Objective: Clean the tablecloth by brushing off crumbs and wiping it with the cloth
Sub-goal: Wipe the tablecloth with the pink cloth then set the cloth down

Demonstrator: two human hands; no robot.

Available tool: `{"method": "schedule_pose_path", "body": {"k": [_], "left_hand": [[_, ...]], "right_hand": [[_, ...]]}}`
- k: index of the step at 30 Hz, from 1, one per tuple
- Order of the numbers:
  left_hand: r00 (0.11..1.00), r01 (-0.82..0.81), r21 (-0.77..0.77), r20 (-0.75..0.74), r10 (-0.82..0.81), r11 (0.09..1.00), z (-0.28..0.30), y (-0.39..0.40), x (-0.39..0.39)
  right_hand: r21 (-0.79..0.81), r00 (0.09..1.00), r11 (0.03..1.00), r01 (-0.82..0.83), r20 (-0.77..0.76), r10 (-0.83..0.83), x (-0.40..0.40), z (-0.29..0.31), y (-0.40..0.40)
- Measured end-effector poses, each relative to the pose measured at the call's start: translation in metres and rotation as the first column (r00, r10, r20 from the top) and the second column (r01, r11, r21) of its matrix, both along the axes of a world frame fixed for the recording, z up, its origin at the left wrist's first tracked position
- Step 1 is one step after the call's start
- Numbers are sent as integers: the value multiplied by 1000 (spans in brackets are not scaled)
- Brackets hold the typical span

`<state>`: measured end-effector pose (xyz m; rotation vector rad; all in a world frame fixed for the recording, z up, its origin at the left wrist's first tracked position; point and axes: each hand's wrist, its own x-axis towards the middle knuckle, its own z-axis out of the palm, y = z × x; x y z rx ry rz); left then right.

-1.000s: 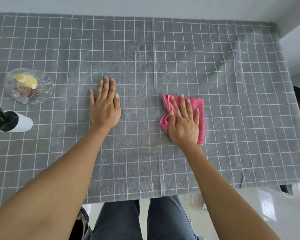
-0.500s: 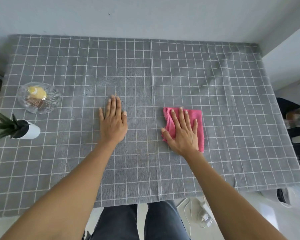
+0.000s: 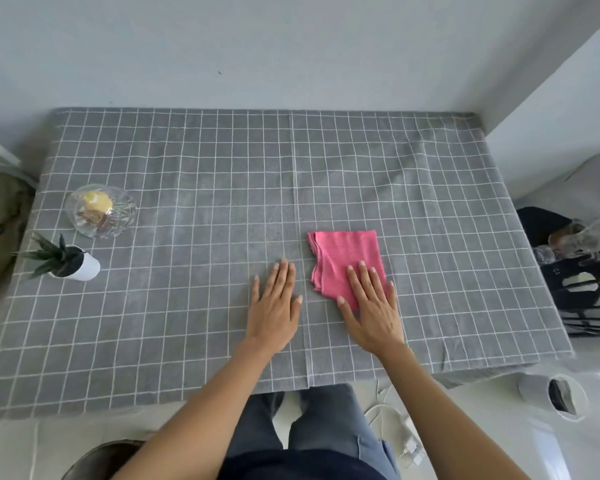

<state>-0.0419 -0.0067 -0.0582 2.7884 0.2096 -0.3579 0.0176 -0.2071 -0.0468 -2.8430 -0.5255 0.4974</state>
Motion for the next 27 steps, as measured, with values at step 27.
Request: {"method": "schedule_pose_path", "body": {"k": [27], "left_hand": [[997,-68,65,29,66,996,18,-96,39]], "right_hand": [[175,985,973,-152,109,134,48,6,-57]]}}
